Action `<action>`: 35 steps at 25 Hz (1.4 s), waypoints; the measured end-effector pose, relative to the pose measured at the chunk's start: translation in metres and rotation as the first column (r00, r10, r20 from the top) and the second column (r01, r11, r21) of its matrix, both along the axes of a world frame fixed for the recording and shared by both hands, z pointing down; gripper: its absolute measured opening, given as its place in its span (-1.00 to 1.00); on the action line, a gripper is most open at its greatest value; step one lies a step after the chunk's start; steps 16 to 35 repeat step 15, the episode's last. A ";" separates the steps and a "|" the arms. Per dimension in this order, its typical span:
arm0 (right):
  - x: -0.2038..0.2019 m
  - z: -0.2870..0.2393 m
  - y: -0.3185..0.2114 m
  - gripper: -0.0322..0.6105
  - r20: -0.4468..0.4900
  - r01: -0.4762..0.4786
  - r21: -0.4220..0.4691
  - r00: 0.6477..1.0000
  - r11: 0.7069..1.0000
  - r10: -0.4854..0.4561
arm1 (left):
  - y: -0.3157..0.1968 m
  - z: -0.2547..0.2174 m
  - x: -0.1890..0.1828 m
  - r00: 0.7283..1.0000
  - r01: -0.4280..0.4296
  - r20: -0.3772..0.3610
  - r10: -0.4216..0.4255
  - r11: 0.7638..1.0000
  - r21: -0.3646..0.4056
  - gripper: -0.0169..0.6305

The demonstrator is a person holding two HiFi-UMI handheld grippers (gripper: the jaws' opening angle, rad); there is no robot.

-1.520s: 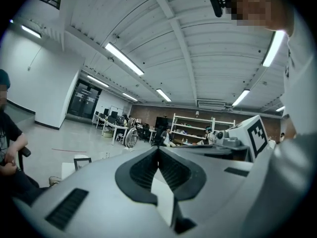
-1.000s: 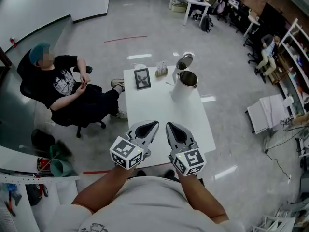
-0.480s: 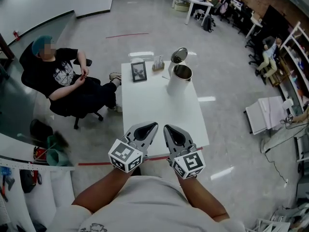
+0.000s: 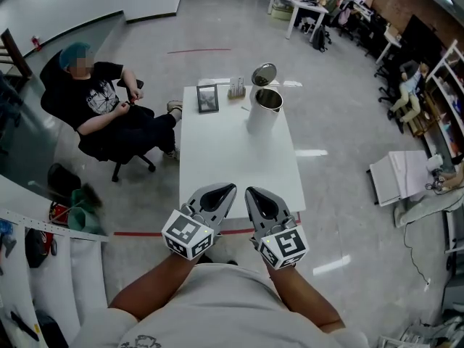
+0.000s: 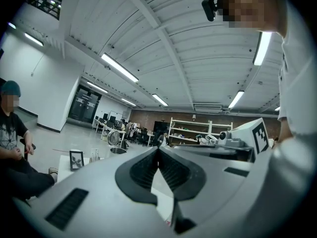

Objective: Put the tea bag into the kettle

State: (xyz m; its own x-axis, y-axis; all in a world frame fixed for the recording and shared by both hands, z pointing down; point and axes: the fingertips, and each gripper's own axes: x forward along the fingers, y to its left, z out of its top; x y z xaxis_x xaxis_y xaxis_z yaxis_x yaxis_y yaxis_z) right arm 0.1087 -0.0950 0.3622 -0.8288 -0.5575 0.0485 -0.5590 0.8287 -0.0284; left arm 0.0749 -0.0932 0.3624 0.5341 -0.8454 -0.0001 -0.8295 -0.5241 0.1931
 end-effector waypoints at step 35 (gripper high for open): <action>0.038 -0.004 0.028 -0.87 -0.003 0.026 0.018 1.000 1.000 -0.025 | 0.032 -0.007 0.039 1.000 0.025 0.012 -0.025 1.000 0.007 -0.91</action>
